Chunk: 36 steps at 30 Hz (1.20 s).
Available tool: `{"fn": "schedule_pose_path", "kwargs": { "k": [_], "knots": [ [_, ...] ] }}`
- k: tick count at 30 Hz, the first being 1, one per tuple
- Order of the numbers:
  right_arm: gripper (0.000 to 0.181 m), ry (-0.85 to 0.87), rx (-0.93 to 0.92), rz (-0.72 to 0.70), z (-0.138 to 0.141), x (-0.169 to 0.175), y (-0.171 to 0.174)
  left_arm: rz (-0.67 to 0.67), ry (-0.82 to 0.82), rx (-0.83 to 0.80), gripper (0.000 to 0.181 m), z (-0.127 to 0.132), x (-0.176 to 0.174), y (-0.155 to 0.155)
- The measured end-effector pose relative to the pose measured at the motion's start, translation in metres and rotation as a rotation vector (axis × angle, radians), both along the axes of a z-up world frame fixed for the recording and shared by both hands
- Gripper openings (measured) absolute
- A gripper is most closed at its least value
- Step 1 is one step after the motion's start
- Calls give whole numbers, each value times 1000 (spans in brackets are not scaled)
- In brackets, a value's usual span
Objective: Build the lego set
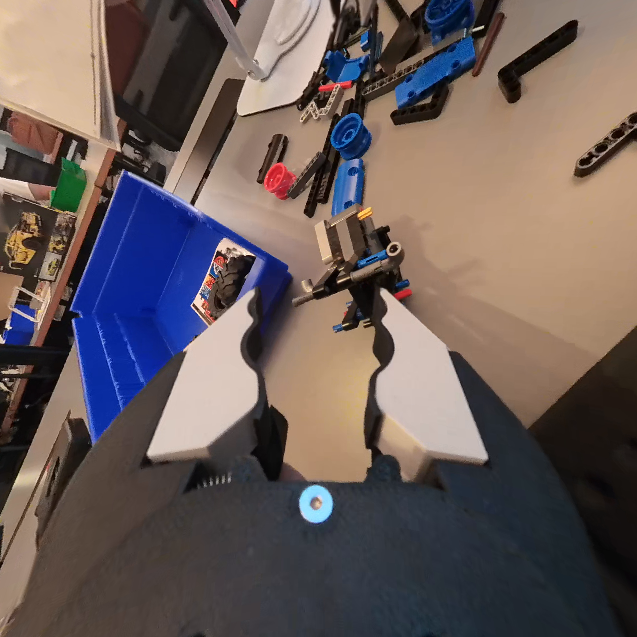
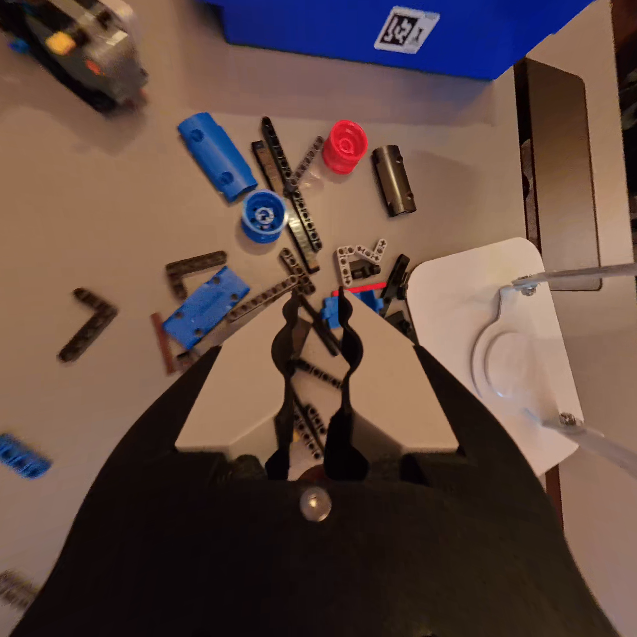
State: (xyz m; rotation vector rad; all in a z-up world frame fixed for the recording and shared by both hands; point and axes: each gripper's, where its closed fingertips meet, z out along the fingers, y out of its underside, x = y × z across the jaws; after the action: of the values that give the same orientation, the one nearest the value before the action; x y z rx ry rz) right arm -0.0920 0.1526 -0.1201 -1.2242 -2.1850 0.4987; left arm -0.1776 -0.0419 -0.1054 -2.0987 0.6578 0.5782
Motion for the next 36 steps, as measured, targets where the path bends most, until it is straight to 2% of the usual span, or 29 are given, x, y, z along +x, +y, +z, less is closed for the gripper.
{"fn": "schedule_pose_path", "kwargs": {
  "k": [3, 8, 11, 17, 22, 26, 31, 36],
  "knots": [
    [13, -18, 3, 21, -16, -20, 9, 2, -4, 25, 63, -1, 0, -2],
    [15, -86, 22, 32, -44, -40, 18, -1, -11, 47, 65, -2, 0, -3],
    [8, -92, -5, 30, -47, -46, 17, -10, -27, 66, 64, 1, 2, -4],
    [7, -110, -78, 24, -47, -43, 13, -24, -22, 73, 64, 1, 6, -2],
    [6, -34, -143, 33, -19, -29, -5, -41, -66, 118, 64, 14, 14, -2],
    [7, 61, -266, 69, 21, -2, -48, -93, -171, 188, 61, 32, 35, 3],
    [7, 177, -473, 78, 62, 42, -103, -178, -171, 221, 57, 46, 83, 17],
    [7, 334, -771, -23, 92, 66, -127, -215, -170, 266, 42, 52, 139, 44]
  ]
}}
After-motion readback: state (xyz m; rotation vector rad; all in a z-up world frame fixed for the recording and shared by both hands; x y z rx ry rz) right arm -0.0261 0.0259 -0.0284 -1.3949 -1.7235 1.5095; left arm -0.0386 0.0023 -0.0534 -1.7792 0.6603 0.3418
